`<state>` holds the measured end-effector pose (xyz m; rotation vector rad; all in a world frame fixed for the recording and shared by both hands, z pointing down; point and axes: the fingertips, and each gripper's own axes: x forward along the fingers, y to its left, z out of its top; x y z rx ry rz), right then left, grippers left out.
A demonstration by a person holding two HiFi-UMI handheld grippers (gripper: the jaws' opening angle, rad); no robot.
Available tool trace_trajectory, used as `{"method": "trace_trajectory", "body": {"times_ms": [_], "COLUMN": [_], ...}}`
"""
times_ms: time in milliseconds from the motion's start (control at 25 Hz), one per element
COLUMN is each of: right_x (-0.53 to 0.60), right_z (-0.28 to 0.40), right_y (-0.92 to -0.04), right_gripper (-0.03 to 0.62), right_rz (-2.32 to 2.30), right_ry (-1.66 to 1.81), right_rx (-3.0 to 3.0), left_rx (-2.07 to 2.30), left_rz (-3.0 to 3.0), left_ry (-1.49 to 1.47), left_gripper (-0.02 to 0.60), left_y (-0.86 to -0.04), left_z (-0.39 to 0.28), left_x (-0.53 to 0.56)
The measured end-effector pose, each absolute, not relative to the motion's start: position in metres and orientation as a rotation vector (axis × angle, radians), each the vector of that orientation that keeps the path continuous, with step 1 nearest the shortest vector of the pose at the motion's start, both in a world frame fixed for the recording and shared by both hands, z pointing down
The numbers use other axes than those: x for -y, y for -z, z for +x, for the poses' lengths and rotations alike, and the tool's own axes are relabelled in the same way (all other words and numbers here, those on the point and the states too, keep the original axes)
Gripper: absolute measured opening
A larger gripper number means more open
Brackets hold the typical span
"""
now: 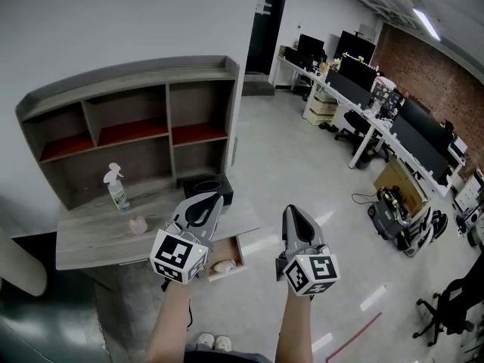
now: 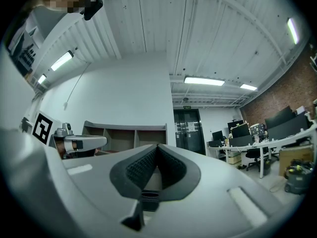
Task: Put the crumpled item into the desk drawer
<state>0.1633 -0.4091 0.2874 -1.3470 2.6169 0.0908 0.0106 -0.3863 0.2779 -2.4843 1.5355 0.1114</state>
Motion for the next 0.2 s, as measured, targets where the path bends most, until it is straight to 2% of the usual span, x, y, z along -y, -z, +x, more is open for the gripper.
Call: {"method": "trace_trajectory", "body": {"times_ms": [200], "right_x": [0.4055], "right_z": [0.1639], "right_y": [-0.289], "right_gripper": [0.011], "right_rz": [-1.347], "right_ry": [-0.082], "right_rx": [-2.619], "left_rx": [-1.538], "left_rz": [-2.487], "left_ry": [-0.108], "left_gripper": [-0.002], "left_y": [-0.2792], "left_z": [0.0112], "left_x": [0.3825]}}
